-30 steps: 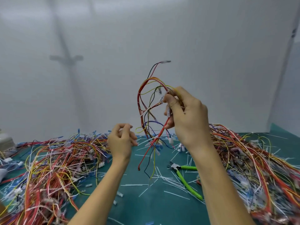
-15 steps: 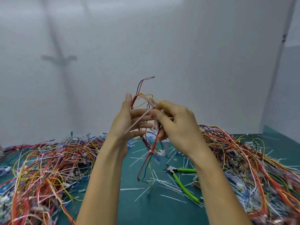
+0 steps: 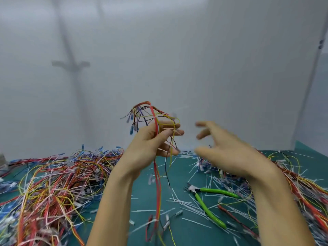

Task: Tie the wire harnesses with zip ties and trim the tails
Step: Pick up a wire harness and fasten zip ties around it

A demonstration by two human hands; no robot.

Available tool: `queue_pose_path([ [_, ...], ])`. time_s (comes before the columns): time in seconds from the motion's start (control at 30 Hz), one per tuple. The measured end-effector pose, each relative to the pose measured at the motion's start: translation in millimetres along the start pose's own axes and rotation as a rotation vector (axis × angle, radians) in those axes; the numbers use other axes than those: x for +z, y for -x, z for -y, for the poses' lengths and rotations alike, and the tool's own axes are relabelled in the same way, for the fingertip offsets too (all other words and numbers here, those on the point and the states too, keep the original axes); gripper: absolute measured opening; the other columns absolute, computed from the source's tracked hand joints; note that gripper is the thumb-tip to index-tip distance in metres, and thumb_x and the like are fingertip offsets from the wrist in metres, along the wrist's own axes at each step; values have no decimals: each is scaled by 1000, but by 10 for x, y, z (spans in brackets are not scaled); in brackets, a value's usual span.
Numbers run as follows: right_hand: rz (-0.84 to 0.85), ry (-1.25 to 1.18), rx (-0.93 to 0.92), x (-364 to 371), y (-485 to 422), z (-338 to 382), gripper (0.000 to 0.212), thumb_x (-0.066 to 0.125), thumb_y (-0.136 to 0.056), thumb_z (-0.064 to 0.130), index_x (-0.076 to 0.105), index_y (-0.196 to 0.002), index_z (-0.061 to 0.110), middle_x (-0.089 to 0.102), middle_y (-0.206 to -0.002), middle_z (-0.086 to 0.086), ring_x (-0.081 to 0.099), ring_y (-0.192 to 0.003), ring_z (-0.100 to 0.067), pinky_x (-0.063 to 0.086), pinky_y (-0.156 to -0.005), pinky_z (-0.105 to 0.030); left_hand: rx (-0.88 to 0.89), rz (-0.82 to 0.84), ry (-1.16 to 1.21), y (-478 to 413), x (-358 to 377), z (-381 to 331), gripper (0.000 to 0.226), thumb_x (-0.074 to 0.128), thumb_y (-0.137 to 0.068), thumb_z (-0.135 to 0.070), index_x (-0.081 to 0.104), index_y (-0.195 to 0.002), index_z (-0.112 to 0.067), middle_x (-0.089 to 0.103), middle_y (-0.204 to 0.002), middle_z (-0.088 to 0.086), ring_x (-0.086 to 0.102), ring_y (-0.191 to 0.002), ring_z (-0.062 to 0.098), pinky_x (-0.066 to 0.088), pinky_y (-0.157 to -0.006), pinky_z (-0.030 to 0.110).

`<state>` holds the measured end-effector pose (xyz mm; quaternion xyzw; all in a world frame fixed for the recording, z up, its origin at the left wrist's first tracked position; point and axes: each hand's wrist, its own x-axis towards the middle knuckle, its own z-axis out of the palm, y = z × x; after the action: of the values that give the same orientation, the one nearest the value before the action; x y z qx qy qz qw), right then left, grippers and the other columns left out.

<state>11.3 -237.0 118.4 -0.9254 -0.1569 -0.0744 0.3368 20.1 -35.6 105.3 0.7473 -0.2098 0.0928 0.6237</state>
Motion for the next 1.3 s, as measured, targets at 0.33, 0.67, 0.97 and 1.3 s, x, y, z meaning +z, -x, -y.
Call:
queue_pose_path([
  [0.33, -370, -699, -1, 246, -173, 125, 50, 58, -92, 53, 71, -75, 8, 62, -68, -12, 53, -65, -16, 46, -68, -35, 152, 226, -701, -48, 230, -17, 26, 50, -101, -15, 67, -113, -30, 72, -95, -7, 66, -87, 15, 53, -84, 37],
  [0.67, -233, -947, -80, 152, -136, -13, 15, 73, -82, 12, 78, -94, 20, 78, -95, 1, 69, -87, -4, 48, -70, -21, -101, 102, -457, 48, 66, -167, 66, 43, -69, -80, 70, -85, -22, 76, -75, -7, 69, -71, 0, 50, -73, 31],
  [0.97, -18, -512, -259, 186, -86, 114, 21, 85, -71, 11, 82, -89, 22, 78, -84, 8, 68, -67, 2, 52, -68, -15, -62, -326, 95, -28, 51, -175, 29, 65, -87, -44, 79, -79, -20, 77, -85, 0, 70, -78, 5, 54, -84, 37],
  [1.3, -166, -484, -201, 211, -63, 233, 39, 69, -74, 65, 66, -95, 32, 71, -96, 17, 67, -91, 0, 56, -75, -23, 167, -217, 86, -17, 50, -173, 8, 70, -85, -3, 68, -88, -10, 71, -77, -2, 64, -72, 7, 51, -69, 15],
])
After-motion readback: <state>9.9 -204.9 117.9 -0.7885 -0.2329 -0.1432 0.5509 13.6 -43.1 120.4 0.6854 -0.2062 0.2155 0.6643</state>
